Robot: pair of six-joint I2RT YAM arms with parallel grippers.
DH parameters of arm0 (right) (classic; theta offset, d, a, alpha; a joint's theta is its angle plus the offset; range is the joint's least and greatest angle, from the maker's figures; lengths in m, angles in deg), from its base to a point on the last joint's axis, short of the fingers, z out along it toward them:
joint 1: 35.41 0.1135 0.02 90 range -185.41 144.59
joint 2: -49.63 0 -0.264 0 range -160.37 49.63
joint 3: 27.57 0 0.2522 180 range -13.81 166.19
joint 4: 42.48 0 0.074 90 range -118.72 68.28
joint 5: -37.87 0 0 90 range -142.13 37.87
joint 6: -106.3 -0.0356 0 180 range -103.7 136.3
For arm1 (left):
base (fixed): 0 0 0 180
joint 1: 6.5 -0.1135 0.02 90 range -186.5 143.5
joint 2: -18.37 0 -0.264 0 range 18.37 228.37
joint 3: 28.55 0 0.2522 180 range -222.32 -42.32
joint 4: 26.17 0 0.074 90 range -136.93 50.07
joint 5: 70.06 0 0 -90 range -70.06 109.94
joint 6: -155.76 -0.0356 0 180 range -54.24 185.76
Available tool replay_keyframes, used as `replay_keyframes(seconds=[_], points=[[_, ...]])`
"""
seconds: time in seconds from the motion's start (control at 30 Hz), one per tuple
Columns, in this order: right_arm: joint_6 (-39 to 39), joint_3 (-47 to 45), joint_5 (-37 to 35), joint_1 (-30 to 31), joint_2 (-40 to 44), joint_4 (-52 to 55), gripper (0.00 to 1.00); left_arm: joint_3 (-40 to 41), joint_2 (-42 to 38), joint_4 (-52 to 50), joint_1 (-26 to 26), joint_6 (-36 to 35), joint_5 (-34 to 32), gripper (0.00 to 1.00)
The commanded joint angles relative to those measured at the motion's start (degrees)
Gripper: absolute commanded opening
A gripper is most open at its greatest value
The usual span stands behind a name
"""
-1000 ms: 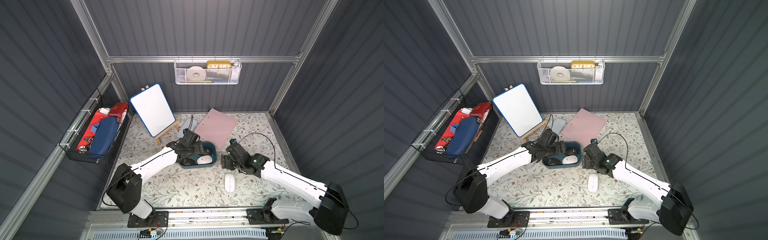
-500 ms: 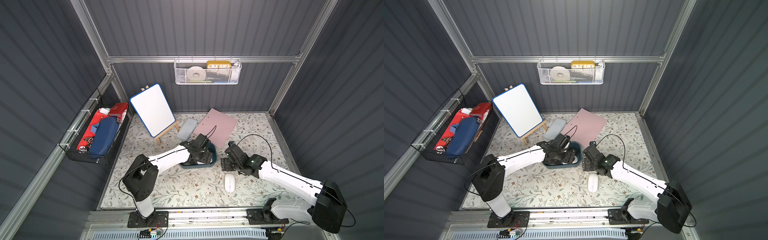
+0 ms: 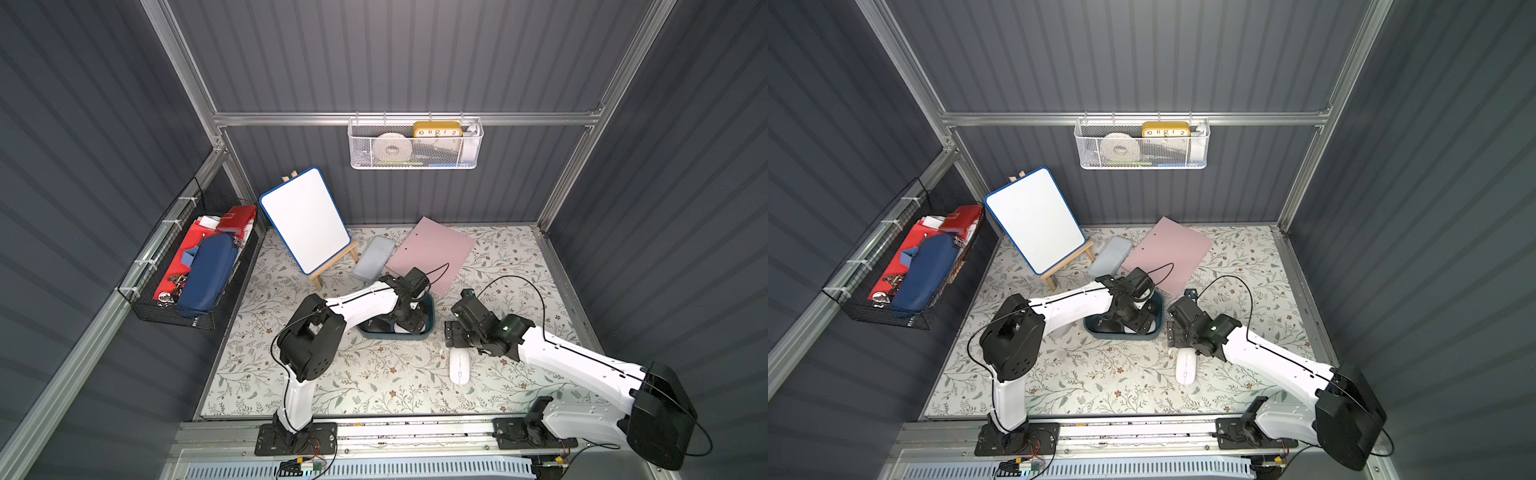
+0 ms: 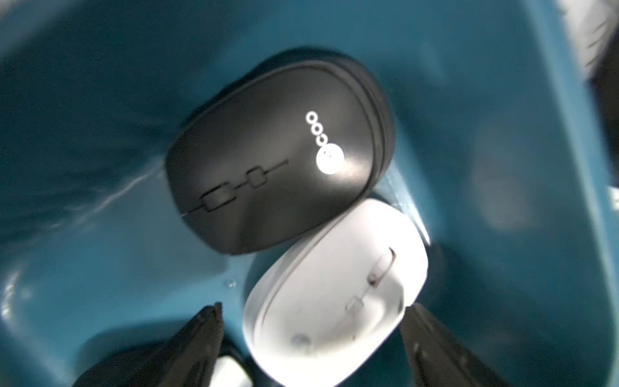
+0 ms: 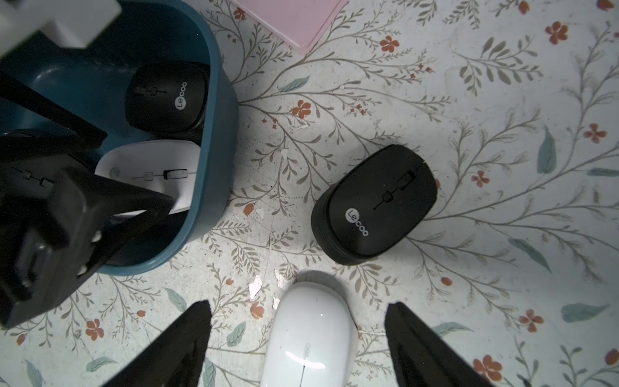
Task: Take out the mouse from the storage box
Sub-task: Adjust the storage box at the center of the board.
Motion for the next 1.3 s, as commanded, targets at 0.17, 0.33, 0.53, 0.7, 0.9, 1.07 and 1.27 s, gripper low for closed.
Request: replay_keyframes(seconds=[0.17,0.33,0.53,0.7,0.9,1.07,1.27], points=[[-1.97,-3.5,-2.49,-0.29,4.86,-2.4,0.86,-4.52,2.68,-6.99,0.96,-3.61,0.06,0.86],[-5.32,-4.03,0.69,-0.28,2.06,-7.18,0.86,-1.34,-2.75,-0.91,0.94,-0.31,-0.2,0.87],[-10.53,1.13,7.67,-0.09,-8.42,-9.47,0.85,1.94,-6.69,1.07,0.87,2.1,-2.4,0.88],[-11.27,5.1,5.58,-0.12,-14.45,-9.94,0.84,6.3,-7.78,1.65,0.73,3.93,-3.64,0.88],[-10.51,7.12,3.31,-0.26,-13.95,-9.36,0.84,6.95,-7.06,2.51,0.52,5.82,-5.23,0.85],[-9.9,6.14,8.3,-0.29,-13.44,-14.71,0.84,8.84,-10.33,4.98,-1.18,7.63,-5.96,0.84],[-10.39,11.26,5.14,-0.95,-21.77,-11.24,0.84,12.09,-16.55,8.14,-4.95,9.62,-6.0,0.85]])
